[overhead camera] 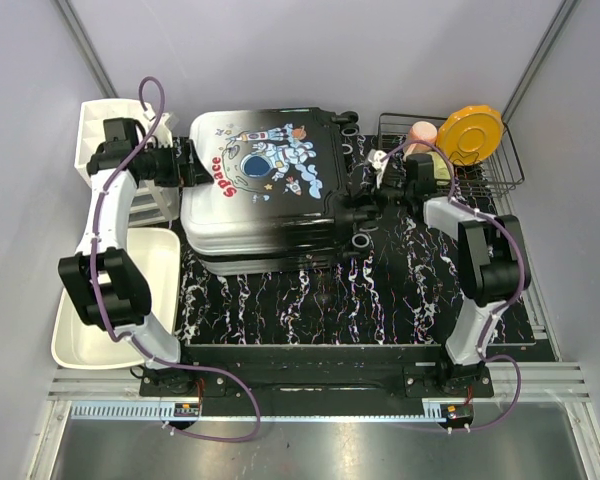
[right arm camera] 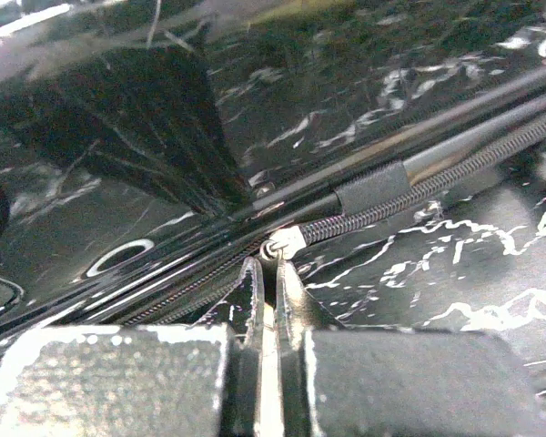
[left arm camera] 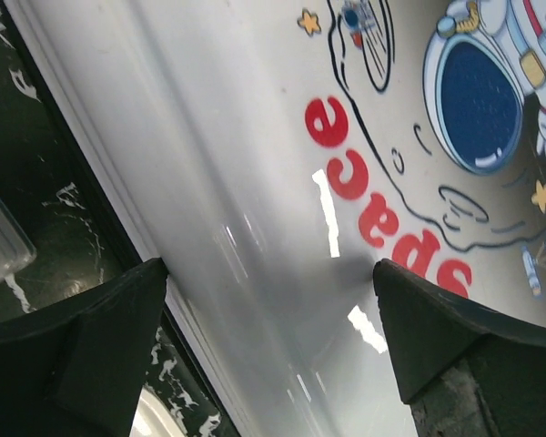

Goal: Open, take out, and arrange the luggage

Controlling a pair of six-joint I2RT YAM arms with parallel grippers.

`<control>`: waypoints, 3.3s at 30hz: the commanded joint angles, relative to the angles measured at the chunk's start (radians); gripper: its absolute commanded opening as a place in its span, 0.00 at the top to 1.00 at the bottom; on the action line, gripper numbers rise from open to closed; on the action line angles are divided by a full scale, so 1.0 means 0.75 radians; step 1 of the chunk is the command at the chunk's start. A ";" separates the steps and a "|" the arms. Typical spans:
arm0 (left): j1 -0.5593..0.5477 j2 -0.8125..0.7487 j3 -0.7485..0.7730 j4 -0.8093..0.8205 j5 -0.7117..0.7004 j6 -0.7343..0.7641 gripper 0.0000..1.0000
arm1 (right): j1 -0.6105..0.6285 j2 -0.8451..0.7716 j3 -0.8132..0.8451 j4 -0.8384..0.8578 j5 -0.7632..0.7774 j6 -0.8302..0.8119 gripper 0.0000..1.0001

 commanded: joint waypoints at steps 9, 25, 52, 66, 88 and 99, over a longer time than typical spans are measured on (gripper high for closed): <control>-0.283 0.311 0.452 -0.146 0.046 0.158 0.02 | 0.403 -0.478 -0.431 0.132 -0.024 0.240 1.00; -0.821 -0.380 0.073 -0.547 0.146 1.142 0.01 | 0.403 -0.462 -0.404 0.188 0.207 0.482 1.00; -1.541 -0.184 -0.264 -0.281 -0.576 1.365 0.27 | 0.358 -0.484 -0.398 0.130 0.334 0.462 1.00; -1.539 -0.284 -0.402 -0.467 -0.496 1.398 0.86 | 0.014 -0.307 -0.192 0.061 0.259 0.224 1.00; -1.530 -0.323 -0.400 -0.455 -0.451 1.363 0.81 | 0.045 -0.493 -0.499 0.153 0.214 0.026 0.20; -1.530 -0.335 -0.398 -0.477 -0.472 1.351 0.80 | 0.102 -0.321 -0.249 -0.137 0.271 0.124 0.16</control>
